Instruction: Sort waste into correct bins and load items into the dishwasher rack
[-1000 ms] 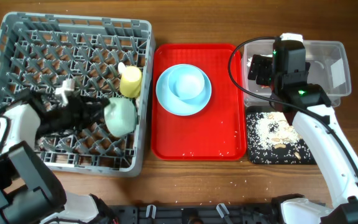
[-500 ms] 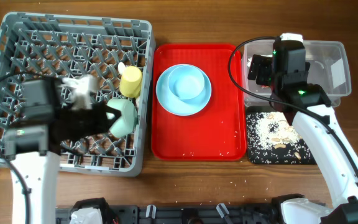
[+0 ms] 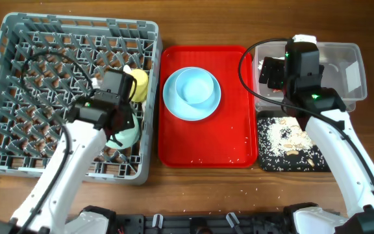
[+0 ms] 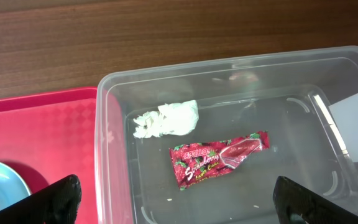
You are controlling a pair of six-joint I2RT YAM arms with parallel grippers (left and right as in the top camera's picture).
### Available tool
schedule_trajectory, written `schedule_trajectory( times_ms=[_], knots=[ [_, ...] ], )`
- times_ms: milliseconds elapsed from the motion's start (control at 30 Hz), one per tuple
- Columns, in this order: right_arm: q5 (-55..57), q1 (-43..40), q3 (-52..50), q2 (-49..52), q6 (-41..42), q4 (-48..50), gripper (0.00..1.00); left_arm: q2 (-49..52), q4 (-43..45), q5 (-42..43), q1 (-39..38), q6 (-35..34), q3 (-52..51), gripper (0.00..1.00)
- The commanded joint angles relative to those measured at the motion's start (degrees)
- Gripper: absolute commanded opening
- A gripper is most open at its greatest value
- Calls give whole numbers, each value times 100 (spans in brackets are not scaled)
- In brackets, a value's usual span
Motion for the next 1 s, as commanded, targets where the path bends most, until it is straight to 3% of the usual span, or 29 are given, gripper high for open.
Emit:
schedule_trajectory(
  times_ms=[0,100,133,167,200,467,800,867,967],
  knots=[
    [-50,-13,-2,-31,11,28,100,-634,-103,-166,-22,-424,234,11],
    [-50,-13,-2,-31,11,28,100,-684,76,457,-22,-420,234,20],
    [-50,-13,-2,-31,9,28,100,-680,164,942,-24,-422,234,18],
    [-50,-13,-2,-31,13,28,100,-675,391,2249,-28,-398,227,17],
    [-50,-13,-2,-31,9,28,100,-667,450,2649,-70,-334,227,18],
    [-50,-13,-2,-31,11,28,100,-92,350,1862,-638,-334,-417,35],
    [-50,-13,-2,-31,11,28,100,385,522,1954,-638,-356,-533,33],
    [-50,-13,-2,-31,11,28,100,385,525,1952,-638,-356,-533,23],
    [-50,-13,-2,-31,11,28,100,385,525,1954,-640,-358,-533,23]
  ],
)
